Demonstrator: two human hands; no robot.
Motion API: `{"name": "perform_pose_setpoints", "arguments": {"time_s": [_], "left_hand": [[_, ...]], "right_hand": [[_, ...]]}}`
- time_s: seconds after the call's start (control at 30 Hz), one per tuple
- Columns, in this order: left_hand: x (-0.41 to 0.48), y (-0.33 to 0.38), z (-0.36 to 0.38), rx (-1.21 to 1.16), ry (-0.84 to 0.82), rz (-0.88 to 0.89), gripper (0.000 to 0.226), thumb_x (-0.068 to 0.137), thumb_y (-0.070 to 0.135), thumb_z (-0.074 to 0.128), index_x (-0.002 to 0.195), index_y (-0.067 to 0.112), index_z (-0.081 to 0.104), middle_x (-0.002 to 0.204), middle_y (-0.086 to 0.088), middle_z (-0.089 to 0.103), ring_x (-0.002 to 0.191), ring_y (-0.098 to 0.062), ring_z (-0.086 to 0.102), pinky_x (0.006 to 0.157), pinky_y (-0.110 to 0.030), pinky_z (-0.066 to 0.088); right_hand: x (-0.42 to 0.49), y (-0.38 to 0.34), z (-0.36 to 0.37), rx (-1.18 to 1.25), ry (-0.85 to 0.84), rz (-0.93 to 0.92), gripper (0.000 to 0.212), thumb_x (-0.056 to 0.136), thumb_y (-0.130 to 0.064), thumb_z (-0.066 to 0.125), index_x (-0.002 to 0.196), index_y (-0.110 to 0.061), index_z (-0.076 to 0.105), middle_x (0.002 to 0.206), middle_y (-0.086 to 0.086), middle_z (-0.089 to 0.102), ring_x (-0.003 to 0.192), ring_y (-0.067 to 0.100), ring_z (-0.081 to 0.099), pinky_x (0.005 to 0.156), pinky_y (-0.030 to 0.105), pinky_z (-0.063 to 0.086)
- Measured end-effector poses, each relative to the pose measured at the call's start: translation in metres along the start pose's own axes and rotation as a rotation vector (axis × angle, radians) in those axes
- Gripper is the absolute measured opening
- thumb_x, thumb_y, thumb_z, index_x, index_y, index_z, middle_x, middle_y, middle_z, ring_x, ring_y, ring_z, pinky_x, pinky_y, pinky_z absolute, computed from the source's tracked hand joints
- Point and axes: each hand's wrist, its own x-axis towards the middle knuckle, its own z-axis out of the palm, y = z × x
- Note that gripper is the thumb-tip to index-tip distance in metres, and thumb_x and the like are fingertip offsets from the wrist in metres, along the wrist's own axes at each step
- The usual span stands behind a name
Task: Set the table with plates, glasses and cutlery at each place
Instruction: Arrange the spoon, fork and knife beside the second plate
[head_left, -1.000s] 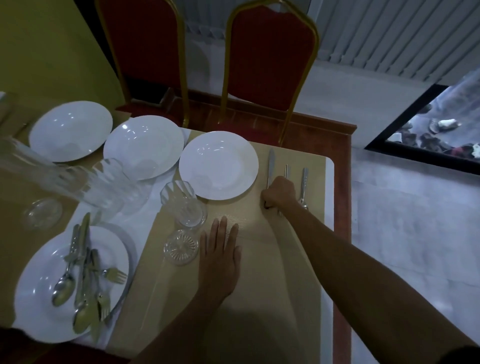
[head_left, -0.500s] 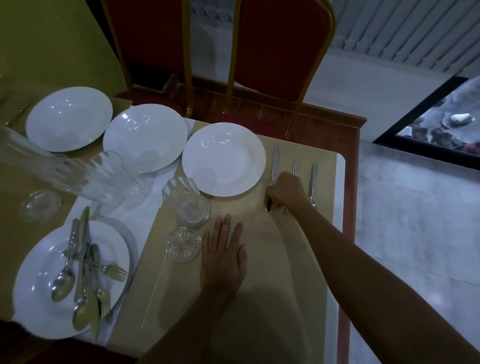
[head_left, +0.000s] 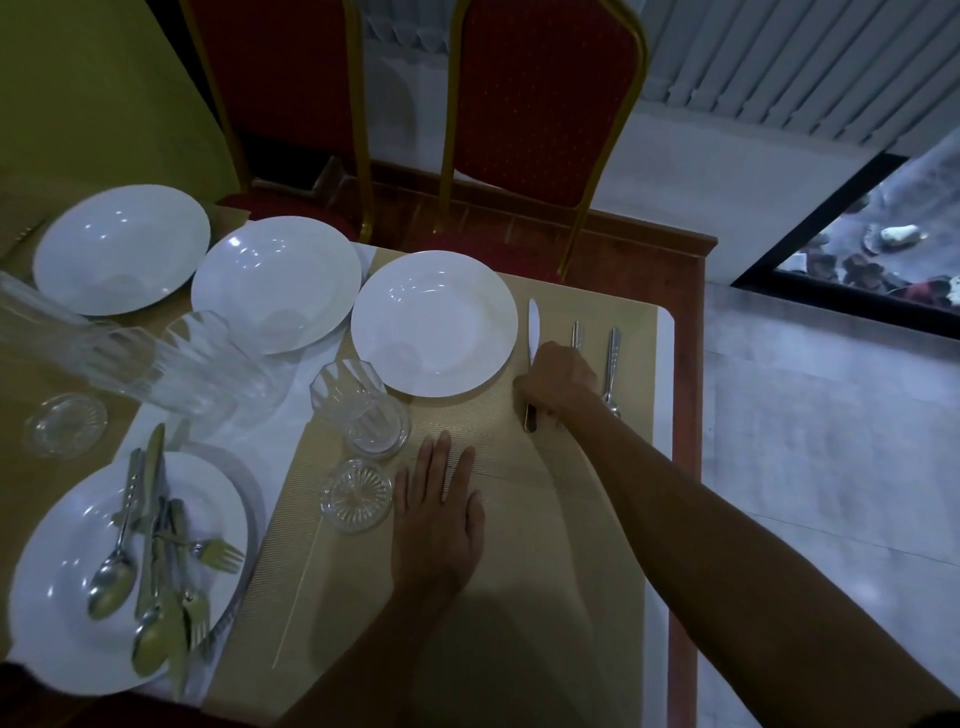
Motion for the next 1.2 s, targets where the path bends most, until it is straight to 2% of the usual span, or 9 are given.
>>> {"name": "perform_pose_setpoints", "arguments": {"time_s": [0.1,0.27,0.47,0.57,0.67,0.8,1.03,1.1,1.2], "left_hand": [[0.0,0.0,-0.001,0.001,-0.007,0.0,0.053,0.099,0.039,0.035,0.15,0.028,0.034,0.163,-0.001,0.018,0.152,-0.018,0.007,0.12,-0.048,0.015],[0.001,0.001,-0.001,-0.012,0.005,0.001,0.054,0.098,0.037,0.038,0.15,0.028,0.034,0.163,0.0,0.017,0.152,-0.018,0.008,0.121,-0.047,0.015],[0.001,0.001,-0.001,-0.013,0.009,-0.001,0.053,0.098,0.037,0.039,0.15,0.027,0.035,0.163,-0.001,0.018,0.152,-0.018,0.008,0.12,-0.048,0.016],[0.001,0.001,-0.001,-0.012,0.007,-0.002,0.053,0.098,0.037,0.038,0.15,0.027,0.036,0.162,-0.001,0.019,0.152,-0.018,0.009,0.12,-0.048,0.017],[0.001,0.001,0.0,-0.018,0.014,-0.003,0.053,0.097,0.037,0.04,0.149,0.027,0.037,0.162,-0.001,0.021,0.151,-0.018,0.01,0.119,-0.049,0.017],[0.001,0.001,0.001,-0.025,0.031,-0.007,0.053,0.096,0.036,0.042,0.148,0.027,0.039,0.161,-0.001,0.023,0.151,-0.018,0.013,0.119,-0.049,0.018],[0.001,0.0,0.001,-0.022,0.042,-0.003,0.052,0.096,0.036,0.042,0.147,0.026,0.04,0.161,-0.002,0.023,0.151,-0.019,0.014,0.119,-0.049,0.019],[0.001,0.001,0.001,-0.024,0.038,-0.002,0.053,0.096,0.036,0.042,0.148,0.026,0.04,0.161,-0.001,0.023,0.151,-0.019,0.014,0.118,-0.05,0.02],[0.001,0.0,0.001,-0.024,0.037,-0.005,0.053,0.095,0.036,0.042,0.148,0.027,0.039,0.162,-0.001,0.022,0.151,-0.019,0.013,0.118,-0.049,0.02]], "right_hand": [[0.001,-0.003,-0.001,-0.044,0.0,0.004,0.031,0.085,-0.027,0.068,0.107,-0.007,0.065,0.079,0.002,0.06,0.072,0.017,0.062,0.062,0.027,0.051],[0.008,-0.005,-0.005,-0.038,-0.044,0.003,0.028,0.08,-0.03,0.069,0.098,-0.009,0.066,0.082,0.003,0.063,0.079,0.021,0.067,0.074,0.032,0.058],[0.019,0.004,-0.011,0.057,-0.134,0.006,0.017,0.073,-0.023,0.069,0.066,-0.012,0.058,0.067,0.004,0.063,0.067,0.022,0.066,0.069,0.032,0.058],[0.024,0.007,-0.014,0.113,-0.165,0.012,0.016,0.078,-0.014,0.065,0.065,-0.007,0.057,0.064,0.008,0.059,0.056,0.019,0.057,0.065,0.032,0.057],[0.027,0.012,-0.019,0.089,-0.172,0.021,0.023,0.084,-0.014,0.067,0.068,-0.007,0.052,0.062,0.005,0.053,0.051,0.013,0.051,0.047,0.021,0.041],[0.027,0.017,-0.017,0.043,-0.143,-0.009,0.027,0.084,-0.024,0.073,0.091,-0.008,0.053,0.068,0.0,0.049,0.057,0.008,0.048,0.046,0.02,0.032],[0.025,0.016,-0.014,0.09,-0.077,-0.025,0.026,0.082,-0.022,0.074,0.095,-0.005,0.059,0.069,0.0,0.052,0.06,0.011,0.054,0.047,0.019,0.036],[0.024,0.013,-0.012,0.11,-0.074,-0.026,0.022,0.083,-0.018,0.073,0.094,-0.005,0.058,0.07,0.002,0.055,0.061,0.015,0.057,0.049,0.021,0.045],[0.024,0.009,-0.01,0.128,-0.077,-0.017,0.017,0.082,-0.013,0.069,0.091,0.0,0.063,0.079,0.013,0.067,0.067,0.024,0.068,0.067,0.036,0.062]]}}
